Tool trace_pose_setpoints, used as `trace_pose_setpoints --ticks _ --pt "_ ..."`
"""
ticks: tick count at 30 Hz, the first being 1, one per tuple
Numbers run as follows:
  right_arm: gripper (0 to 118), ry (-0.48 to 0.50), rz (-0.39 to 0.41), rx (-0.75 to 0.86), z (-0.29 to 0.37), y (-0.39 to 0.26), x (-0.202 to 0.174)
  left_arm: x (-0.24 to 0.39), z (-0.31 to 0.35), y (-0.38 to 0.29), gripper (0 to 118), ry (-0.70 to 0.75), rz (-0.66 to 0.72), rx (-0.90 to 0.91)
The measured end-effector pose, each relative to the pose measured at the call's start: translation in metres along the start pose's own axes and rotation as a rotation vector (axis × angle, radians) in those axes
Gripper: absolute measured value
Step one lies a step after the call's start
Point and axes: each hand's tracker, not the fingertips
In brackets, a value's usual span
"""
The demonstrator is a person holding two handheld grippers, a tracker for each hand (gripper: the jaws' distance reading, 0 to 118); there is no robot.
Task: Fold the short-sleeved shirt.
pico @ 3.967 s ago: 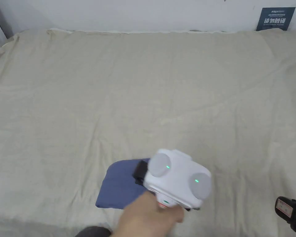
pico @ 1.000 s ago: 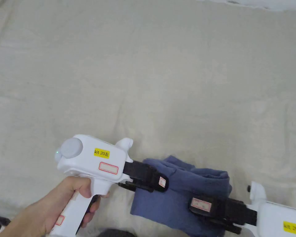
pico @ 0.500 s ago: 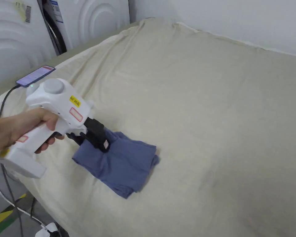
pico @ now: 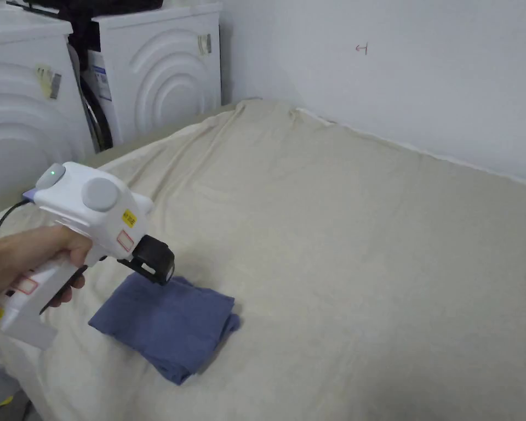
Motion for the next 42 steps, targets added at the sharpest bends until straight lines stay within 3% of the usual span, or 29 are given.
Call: trace_pose_setpoints --ticks 1,2,3,6,9,12,15,17,19,23,26,31,32,33,34,35,36,37,42 --pt "0 -0.022 0.025 0.016 0.005 0.002 -0.004 0.019 0.011 -0.005 97 -0.026 0.006 0.044" --pt "0 -0.038 0.043 0.031 0.012 0.006 -0.011 0.038 0.023 -0.006 35 -0.075 0.023 0.113" --pt "0 -0.062 0.069 0.037 0.018 0.010 -0.018 0.064 0.033 -0.011 0 -0.131 0.036 0.180" --pt "0 -0.206 0.257 0.131 0.043 0.026 -0.054 0.160 0.066 -0.029 0 -0.252 0.043 0.366" --pt "0 -0.466 0.468 0.271 0.067 0.048 -0.104 0.267 0.099 -0.033 0 -0.363 -0.010 0.512" --pt "0 -0.658 0.576 0.449 0.085 0.073 -0.143 0.360 0.137 -0.036 0 -0.325 -0.044 0.680" --pt "0 -0.803 0.700 0.609 0.095 0.096 -0.170 0.415 0.162 -0.027 0 -0.332 -0.022 0.842" --pt "0 -0.886 0.736 0.675 0.099 0.112 -0.184 0.447 0.183 -0.026 0 -0.347 -0.093 0.875" --pt "0 -0.891 0.756 0.720 0.105 0.126 -0.191 0.468 0.198 -0.022 0 -0.321 -0.146 0.901" --pt "0 -0.875 0.682 0.795 0.128 0.149 -0.202 0.484 0.220 -0.015 0 -0.276 -0.136 1.003" --pt "6 -0.900 0.730 0.825 0.141 0.155 -0.210 0.483 0.227 -0.002 0 -0.267 -0.137 1.022" --pt "13 -0.902 0.761 0.840 0.155 0.157 -0.223 0.484 0.247 -0.004 3 -0.280 -0.155 1.036" --pt "27 -0.886 0.746 0.837 0.157 0.158 -0.224 0.484 0.250 -0.004 13 -0.273 -0.151 1.043" --pt "50 -0.863 0.714 0.828 0.160 0.160 -0.226 0.486 0.251 0.001 29 -0.267 -0.152 1.043" --pt "76 -0.831 0.686 0.823 0.162 0.157 -0.229 0.487 0.253 0.004 59 -0.263 -0.152 1.044" --pt "104 -0.826 0.663 0.836 0.164 0.156 -0.230 0.490 0.255 0.008 108 -0.251 -0.155 1.029" --pt "109 -0.830 0.661 0.850 0.165 0.157 -0.230 0.493 0.255 0.013 118 -0.219 -0.164 0.966" --pt "109 -0.825 0.658 0.875 0.167 0.157 -0.230 0.492 0.267 0.005 118 -0.131 -0.191 1.006" --pt "109 -0.839 0.619 0.865 0.177 0.165 -0.233 0.500 0.270 0.009 118 -0.167 -0.172 0.973"
